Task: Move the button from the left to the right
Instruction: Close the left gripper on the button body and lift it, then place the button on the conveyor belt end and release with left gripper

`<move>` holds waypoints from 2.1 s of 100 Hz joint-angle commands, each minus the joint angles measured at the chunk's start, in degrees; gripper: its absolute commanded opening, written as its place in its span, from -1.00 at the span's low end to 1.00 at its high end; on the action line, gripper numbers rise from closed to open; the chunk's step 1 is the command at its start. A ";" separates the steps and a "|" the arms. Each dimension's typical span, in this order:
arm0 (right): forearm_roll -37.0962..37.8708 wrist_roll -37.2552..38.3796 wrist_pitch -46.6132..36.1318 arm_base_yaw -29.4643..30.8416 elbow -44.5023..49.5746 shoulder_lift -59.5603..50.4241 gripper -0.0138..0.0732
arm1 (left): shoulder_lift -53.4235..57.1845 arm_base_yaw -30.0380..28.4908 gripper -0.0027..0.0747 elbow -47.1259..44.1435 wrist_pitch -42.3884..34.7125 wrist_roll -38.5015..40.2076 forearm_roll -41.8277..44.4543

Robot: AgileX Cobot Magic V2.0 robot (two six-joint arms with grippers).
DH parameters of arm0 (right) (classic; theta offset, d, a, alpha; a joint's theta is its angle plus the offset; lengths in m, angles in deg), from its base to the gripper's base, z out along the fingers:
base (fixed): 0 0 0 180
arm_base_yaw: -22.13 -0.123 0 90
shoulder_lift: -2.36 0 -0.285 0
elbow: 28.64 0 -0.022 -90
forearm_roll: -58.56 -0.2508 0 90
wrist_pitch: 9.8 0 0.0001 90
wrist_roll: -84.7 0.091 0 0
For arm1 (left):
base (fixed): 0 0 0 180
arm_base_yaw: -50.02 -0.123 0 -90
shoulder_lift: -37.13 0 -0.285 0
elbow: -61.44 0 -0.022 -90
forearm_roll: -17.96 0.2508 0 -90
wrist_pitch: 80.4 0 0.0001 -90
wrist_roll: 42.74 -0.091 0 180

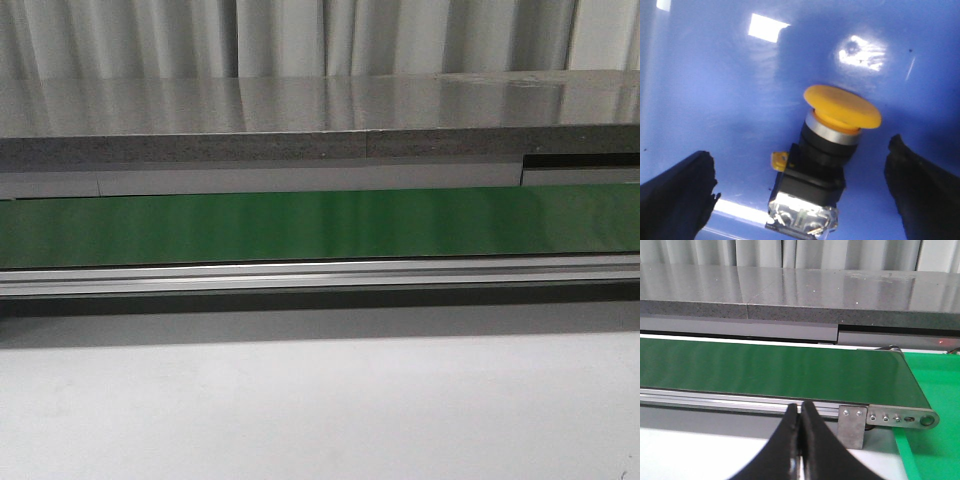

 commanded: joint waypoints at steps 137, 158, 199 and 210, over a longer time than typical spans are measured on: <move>0.37 0.00 -4.14 -0.16 -1.03 -0.85 -0.84 | 11.27 8.77 -0.98 7.87 5.41 -4.17 -8.17; 0.37 0.00 -4.14 -0.16 -1.03 -0.85 -0.84 | 9.97 12.47 -0.98 7.87 5.17 -5.07 -7.37; 0.37 0.00 -4.14 -0.16 -1.03 -0.85 -0.84 | 8.94 12.51 0.28 7.87 5.65 -5.07 -8.03; 0.37 0.00 -4.14 -0.16 -1.03 -0.85 -0.84 | 9.07 12.76 0.67 7.87 5.77 -5.07 -8.17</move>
